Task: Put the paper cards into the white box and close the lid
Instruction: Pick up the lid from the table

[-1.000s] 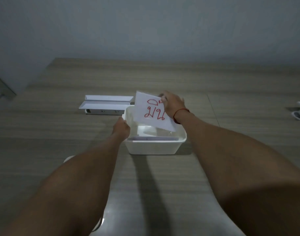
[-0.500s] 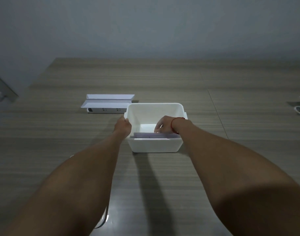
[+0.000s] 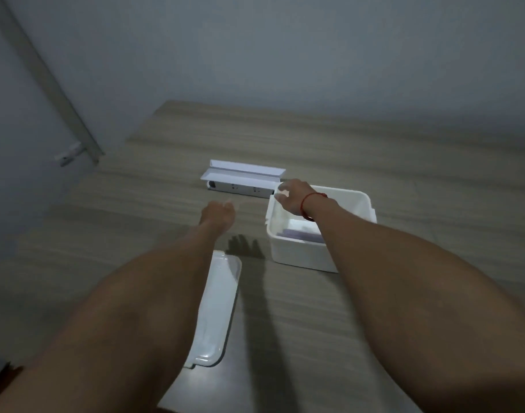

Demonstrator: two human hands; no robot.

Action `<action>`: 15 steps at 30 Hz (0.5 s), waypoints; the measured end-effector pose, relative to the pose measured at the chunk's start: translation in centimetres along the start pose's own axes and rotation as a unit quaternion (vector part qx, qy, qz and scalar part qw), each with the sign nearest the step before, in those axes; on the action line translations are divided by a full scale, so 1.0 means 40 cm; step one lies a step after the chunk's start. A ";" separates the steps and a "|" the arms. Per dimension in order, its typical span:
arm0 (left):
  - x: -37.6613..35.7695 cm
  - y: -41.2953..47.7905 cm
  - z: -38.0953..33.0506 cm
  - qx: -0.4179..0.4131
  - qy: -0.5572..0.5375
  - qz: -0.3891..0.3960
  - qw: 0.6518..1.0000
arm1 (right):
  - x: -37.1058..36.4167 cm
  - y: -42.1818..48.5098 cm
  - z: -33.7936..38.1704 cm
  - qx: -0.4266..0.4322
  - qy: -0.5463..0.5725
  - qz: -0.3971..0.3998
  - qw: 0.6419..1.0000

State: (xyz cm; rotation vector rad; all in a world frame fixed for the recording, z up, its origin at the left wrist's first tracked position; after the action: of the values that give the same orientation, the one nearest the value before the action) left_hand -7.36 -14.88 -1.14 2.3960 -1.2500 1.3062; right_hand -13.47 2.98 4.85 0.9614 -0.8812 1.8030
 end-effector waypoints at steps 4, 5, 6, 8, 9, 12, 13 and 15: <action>0.081 -0.006 0.151 0.067 0.008 -0.047 0.997 | -0.064 0.007 0.119 0.036 0.016 0.001 0.999; 0.095 -0.016 0.185 0.085 0.008 -0.056 0.995 | -0.084 0.006 0.142 0.044 0.012 0.015 0.999; 0.107 -0.028 0.218 0.106 0.004 -0.065 0.992 | -0.106 0.002 0.164 0.053 0.003 0.033 0.998; 0.122 -0.056 0.283 0.155 -0.012 -0.083 0.984 | -0.153 -0.005 0.200 0.070 -0.015 0.062 0.996; 0.124 -0.073 0.311 0.179 -0.019 -0.089 0.980 | -0.178 -0.006 0.211 0.077 -0.023 0.072 0.994; 0.115 -0.127 0.405 0.251 -0.044 -0.112 0.960 | -0.278 -0.007 0.228 0.099 -0.050 0.111 0.988; 0.109 -0.147 0.433 0.271 -0.046 -0.120 0.954 | -0.310 -0.007 0.227 0.105 -0.060 0.124 0.985; 0.093 -0.191 0.488 0.319 -0.051 -0.141 0.936 | -0.372 -0.006 0.226 0.113 -0.075 0.148 0.980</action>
State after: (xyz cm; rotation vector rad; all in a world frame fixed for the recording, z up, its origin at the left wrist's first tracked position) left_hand 11.55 -21.42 -8.40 2.9490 -0.4942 1.6995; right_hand -6.43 -10.16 -4.13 1.1718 -0.9678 2.1416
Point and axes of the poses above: each hand's wrist, its own y-axis towards the middle knuckle, its own x-axis out of the back of the hand, z = x × y, the point moved 4 cm from there along y, towards the middle knuckle, and after that the axes turned 8 degrees about -z, right-handed, at the moved point
